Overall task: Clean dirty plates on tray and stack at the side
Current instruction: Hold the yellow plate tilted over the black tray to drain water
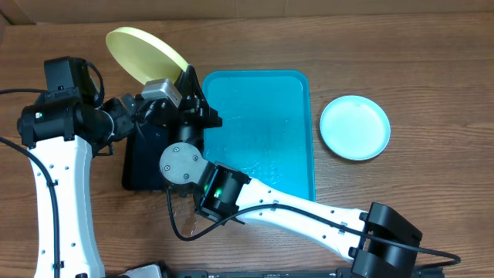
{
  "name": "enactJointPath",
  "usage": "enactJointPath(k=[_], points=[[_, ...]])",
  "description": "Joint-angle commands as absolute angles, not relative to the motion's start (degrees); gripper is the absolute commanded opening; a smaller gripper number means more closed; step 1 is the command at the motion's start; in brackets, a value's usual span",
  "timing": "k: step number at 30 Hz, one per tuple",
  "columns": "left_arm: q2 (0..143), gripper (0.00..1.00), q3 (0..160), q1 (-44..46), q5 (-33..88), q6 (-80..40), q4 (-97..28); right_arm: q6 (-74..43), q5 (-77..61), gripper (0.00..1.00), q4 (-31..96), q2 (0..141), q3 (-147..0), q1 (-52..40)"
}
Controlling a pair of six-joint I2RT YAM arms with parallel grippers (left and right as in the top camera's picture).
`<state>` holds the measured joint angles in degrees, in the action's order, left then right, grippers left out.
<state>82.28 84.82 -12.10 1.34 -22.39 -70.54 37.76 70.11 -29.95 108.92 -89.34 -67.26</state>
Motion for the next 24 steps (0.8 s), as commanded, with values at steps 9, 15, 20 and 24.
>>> enactJointPath(k=[9,15,20,24], points=[[82.1,1.0,86.0,-12.2,1.5,-23.2,-70.5,37.7,70.7,0.04,-28.0,107.4,-90.4,-67.5],[82.1,1.0,86.0,-12.2,1.5,-23.2,-70.5,37.5,70.9,0.04,-27.7,107.4,-90.4,-67.5],[82.1,1.0,86.0,-12.2,1.5,-23.2,-70.5,33.5,72.4,0.04,-26.5,107.4,-90.3,-67.2],[82.1,1.0,86.0,-12.2,1.5,-23.2,-70.5,23.7,72.4,0.04,-18.7,107.4,-90.3,-66.3]])
